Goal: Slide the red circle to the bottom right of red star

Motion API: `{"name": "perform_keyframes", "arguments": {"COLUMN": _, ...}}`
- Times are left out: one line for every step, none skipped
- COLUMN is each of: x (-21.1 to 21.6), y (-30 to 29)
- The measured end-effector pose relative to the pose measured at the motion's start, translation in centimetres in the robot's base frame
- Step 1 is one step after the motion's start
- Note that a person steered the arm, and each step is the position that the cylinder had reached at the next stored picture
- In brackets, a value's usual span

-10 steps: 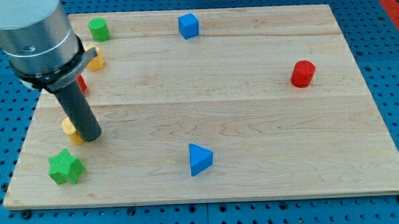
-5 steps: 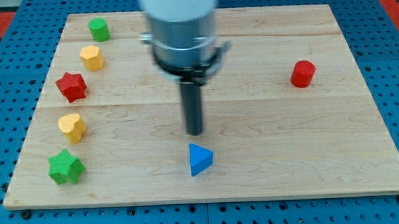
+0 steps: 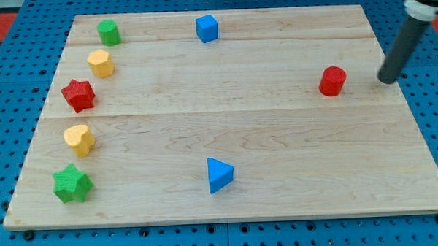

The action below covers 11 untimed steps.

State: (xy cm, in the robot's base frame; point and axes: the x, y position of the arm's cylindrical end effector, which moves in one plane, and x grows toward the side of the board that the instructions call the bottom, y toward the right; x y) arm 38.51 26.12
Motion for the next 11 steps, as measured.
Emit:
{"name": "perform_keyframes", "arguments": {"x": -0.2, "y": -6.3}}
{"name": "perform_keyframes", "arguments": {"x": -0.2, "y": -10.7}}
{"name": "perform_keyframes", "arguments": {"x": -0.2, "y": -10.5}}
{"name": "perform_keyframes", "arguments": {"x": -0.2, "y": -10.5}}
{"name": "perform_keyframes", "arguments": {"x": -0.2, "y": -10.4}}
{"name": "perform_keyframes", "arguments": {"x": 0.4, "y": -9.0}}
{"name": "perform_keyframes", "arguments": {"x": 2.0, "y": -8.4}}
{"name": "perform_keyframes", "arguments": {"x": 2.2, "y": -9.9}}
{"name": "perform_keyframes", "arguments": {"x": 2.2, "y": -15.8}}
{"name": "perform_keyframes", "arguments": {"x": 2.2, "y": -23.0}}
{"name": "perform_keyframes", "arguments": {"x": 2.2, "y": -22.7}}
